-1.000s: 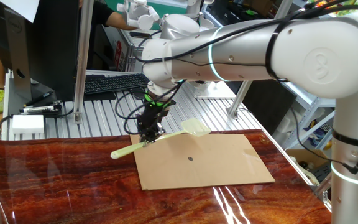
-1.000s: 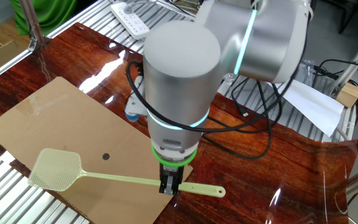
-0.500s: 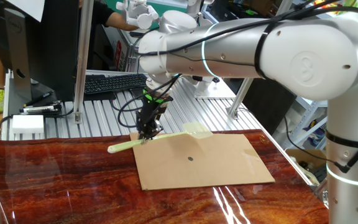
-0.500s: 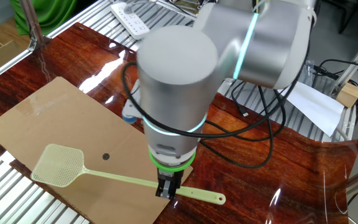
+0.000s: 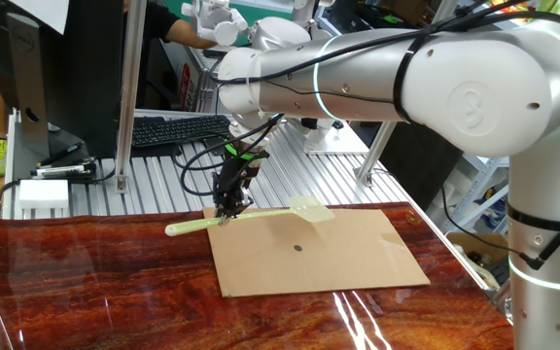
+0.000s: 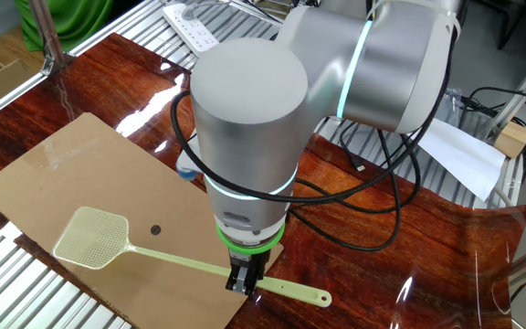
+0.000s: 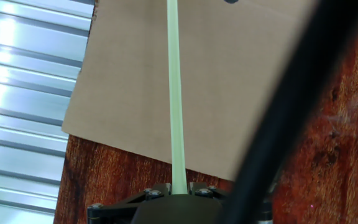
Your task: Swat with a flyswatter
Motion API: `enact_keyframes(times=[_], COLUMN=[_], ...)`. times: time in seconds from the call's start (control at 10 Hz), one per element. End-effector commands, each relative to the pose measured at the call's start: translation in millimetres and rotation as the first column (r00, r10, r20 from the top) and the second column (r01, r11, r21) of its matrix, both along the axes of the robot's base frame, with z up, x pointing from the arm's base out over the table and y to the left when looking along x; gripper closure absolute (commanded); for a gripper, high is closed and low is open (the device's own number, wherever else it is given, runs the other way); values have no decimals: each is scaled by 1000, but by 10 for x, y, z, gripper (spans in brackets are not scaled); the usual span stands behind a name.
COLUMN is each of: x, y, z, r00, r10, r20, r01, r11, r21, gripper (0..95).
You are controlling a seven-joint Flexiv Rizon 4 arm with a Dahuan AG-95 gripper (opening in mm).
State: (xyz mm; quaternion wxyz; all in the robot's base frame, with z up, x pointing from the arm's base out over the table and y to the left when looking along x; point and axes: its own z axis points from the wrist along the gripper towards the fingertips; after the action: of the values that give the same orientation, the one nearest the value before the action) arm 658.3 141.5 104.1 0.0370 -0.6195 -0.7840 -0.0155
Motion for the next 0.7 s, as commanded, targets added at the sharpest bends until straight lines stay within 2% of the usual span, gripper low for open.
enact_keyframes(times=[0.1,0.5,0.7], x=[2,2,2], y=[2,2,2], z=[-3,-3,-3], r00=[998,995,988], r10=[60,99,156], r20=[0,10,15], r01=[-60,-99,-156], r11=[998,995,988], r21=[4,5,4], gripper=[950,950,950])
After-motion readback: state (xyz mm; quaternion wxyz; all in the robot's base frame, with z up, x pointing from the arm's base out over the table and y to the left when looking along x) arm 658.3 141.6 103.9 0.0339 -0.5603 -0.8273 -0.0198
